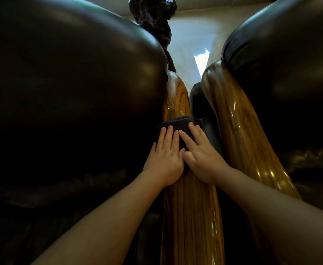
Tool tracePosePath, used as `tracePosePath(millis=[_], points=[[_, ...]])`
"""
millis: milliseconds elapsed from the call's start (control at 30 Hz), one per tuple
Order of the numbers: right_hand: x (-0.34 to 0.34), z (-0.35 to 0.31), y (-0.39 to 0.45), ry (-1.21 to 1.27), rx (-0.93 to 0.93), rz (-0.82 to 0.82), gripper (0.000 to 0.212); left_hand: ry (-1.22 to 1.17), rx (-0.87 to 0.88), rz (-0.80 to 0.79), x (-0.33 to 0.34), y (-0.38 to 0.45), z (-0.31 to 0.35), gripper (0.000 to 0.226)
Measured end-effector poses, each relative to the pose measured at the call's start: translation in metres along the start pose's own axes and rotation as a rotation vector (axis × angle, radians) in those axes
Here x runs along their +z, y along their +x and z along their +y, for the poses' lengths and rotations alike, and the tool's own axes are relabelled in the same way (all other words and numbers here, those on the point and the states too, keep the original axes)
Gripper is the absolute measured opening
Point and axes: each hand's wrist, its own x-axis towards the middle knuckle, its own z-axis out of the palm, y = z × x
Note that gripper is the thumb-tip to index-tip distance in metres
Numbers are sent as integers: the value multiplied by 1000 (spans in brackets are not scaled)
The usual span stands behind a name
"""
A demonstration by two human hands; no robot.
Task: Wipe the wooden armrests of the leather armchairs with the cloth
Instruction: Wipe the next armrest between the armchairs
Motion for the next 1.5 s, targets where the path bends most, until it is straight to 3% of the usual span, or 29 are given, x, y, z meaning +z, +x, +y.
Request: tracePosePath(millis=[333, 500, 733, 1100, 1233, 1333, 1400, 1500], points=[[38, -33, -114, -270, 45, 36, 59, 82, 15, 78, 48, -108, 18, 58], [63, -49, -178, -274, 16, 124, 62, 148, 23, 124, 79, -169, 27, 58], [111, -54, -253, -266, 22, 119, 58, 202, 113, 119, 121, -235, 30, 57], [105, -73, -273, -203, 78, 162, 58, 113, 141, 118, 115, -258, 31, 55], [74, -74, -263, 22, 169, 286, 41, 0, 119, 269, 86, -244, 25, 54], [52, -71, -247, 314, 441, 314, 62, -164, -50, 278, 66, -226, 19, 69], [42, -71, -235, 530, 594, 241, 76, -282, -163, 213, 61, -217, 13, 73], [38, -78, -227, 606, 642, 165, 82, -268, -175, 164, 59, -210, 9, 69]])
